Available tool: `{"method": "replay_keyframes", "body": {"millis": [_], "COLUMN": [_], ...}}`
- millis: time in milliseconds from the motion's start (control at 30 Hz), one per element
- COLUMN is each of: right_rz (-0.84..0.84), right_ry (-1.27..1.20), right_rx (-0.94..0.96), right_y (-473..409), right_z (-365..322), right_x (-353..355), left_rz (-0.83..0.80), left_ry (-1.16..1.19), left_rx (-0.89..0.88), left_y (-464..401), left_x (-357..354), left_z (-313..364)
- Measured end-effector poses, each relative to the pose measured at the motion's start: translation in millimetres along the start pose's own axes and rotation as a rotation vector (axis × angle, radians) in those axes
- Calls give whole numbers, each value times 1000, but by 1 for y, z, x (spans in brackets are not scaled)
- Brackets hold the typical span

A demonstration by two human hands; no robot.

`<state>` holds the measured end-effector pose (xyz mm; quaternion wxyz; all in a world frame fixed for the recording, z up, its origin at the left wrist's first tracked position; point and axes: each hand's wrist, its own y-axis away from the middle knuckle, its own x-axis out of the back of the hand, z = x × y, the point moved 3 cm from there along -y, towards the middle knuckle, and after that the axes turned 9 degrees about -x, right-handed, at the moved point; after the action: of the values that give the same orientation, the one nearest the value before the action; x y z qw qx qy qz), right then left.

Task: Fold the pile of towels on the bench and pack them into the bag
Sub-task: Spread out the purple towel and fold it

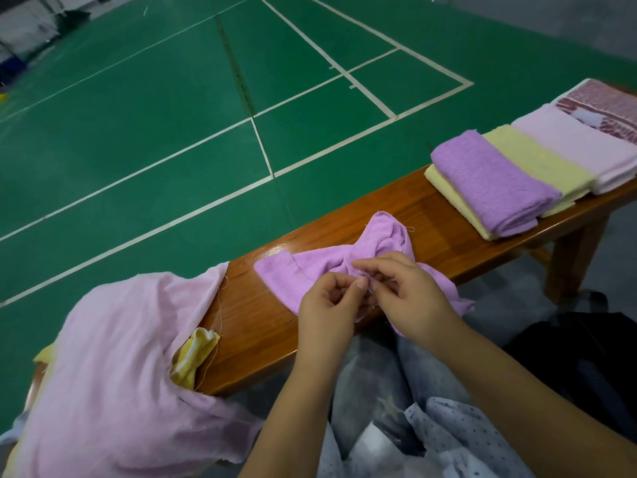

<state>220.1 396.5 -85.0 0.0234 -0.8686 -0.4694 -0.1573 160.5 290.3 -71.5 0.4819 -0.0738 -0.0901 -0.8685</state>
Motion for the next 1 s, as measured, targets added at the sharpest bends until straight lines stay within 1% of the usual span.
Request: {"method": "replay_keyframes", "body": {"millis": [100, 167, 233, 300, 367, 433, 533, 600, 700, 800, 900, 1000], "right_rz": [-83, -125, -130, -108, -104, -95, -48, 0, 16, 39, 75, 91], "right_ry": [-1, -42, -57, -32, -55, -81, -108, -134, -102, -66, -72, -44], "right_rx": [-26, -41, -64, -101, -140, -152, -184, -190, -200, -240, -279, -278], "right_y": [-4, -5, -8, -11, -11, -10, -7, -6, -3, 1, 2, 3], "right_z": [4, 7, 14, 27, 40, 50, 59, 58, 59, 66, 73, 72], "right_x": [9, 18, 27, 35, 40, 44, 50, 57, 70, 82, 86, 86], "left_rz": [-78, -169, -292, -357, -293, -240, -196, -165, -176, -232, -348, -397], "left_ry": [-42, -26, -10, -101, -231, -310, -570, -630, -662, -662, -798, -866], "left_rx": [-4, 21, 68, 95, 96, 82, 30, 61, 177, 195, 121, 40], "left_y": [-4, -5, -7, -20, -48, -81, -128, -150, -165, -170, -163, -151], "left_x": [-2, -6, -11, -13, -9, -10, -20, -28, -34, -38, -43, -40], "left_z": [-1, 0, 3, 4, 3, -2, -19, -33, -47, -52, -52, -53]}}
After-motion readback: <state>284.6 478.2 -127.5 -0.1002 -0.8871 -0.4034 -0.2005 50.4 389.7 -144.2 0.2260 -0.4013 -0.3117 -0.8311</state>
